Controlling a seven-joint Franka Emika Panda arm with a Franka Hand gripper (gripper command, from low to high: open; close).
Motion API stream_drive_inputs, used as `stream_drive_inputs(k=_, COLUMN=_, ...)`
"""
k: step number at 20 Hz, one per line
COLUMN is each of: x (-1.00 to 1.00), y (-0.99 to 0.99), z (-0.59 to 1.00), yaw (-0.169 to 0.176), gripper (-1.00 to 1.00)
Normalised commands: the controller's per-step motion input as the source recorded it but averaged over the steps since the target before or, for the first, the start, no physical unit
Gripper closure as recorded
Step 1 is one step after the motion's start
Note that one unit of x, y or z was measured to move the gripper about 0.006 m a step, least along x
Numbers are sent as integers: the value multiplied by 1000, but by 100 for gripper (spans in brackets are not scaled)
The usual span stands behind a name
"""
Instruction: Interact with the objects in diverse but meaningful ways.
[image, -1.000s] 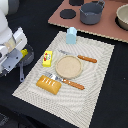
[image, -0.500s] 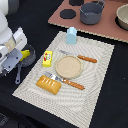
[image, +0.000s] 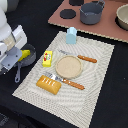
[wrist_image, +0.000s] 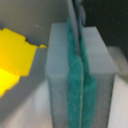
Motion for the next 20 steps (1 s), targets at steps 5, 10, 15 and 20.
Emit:
stream_drive_inputs(k=5, x=-10, y=421, z=669, yaw=40, gripper=100)
stream_drive_inputs(k=10, x=81, y=445, z=556, yaw=27, gripper=100)
stream_drive_inputs(k=15, x=194, y=497, z=478, yaw=17, gripper=100)
stream_drive_inputs(k=20, x=217, y=555, z=375, yaw=6, gripper=100)
